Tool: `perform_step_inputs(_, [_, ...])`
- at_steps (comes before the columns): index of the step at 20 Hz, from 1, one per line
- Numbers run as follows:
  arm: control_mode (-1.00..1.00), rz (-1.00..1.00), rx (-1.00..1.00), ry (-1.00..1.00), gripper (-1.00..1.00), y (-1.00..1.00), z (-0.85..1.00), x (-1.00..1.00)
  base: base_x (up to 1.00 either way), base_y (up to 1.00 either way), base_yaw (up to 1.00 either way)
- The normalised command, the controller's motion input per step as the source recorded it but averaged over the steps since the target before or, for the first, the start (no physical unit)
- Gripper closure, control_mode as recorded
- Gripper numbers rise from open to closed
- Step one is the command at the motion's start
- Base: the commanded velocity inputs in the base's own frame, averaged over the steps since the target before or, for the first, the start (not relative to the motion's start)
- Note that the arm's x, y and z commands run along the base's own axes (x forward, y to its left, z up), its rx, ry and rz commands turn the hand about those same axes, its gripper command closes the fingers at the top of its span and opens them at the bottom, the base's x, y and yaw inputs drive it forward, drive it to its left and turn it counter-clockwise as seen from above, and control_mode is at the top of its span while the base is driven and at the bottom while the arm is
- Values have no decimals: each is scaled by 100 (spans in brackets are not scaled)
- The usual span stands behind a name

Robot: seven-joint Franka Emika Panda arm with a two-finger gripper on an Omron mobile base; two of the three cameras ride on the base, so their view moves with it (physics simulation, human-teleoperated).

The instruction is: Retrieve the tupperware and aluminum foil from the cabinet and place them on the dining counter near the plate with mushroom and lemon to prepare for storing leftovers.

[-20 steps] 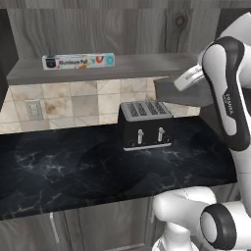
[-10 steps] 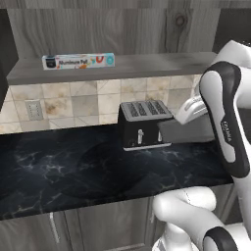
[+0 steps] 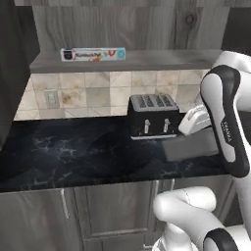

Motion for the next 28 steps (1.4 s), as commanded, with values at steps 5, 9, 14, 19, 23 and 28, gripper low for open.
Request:
perform_step_inputs(5, [100,0,0,0,100,0,0,0,-90,54,76])
perform_step_inputs(9, [100,0,0,0,100,0,0,0,-54,45,94])
perform_step_inputs(14, [100,0,0,0,100,0,0,0,-10,32,99])
perform_step_inputs(19, [100,0,0,0,100,0,0,0,0,0,100])
perform_step_inputs(23, [100,0,0,0,100,0,0,0,6,0,100])
perform_step_inputs(28, [100,0,0,0,100,0,0,0,13,0,100])
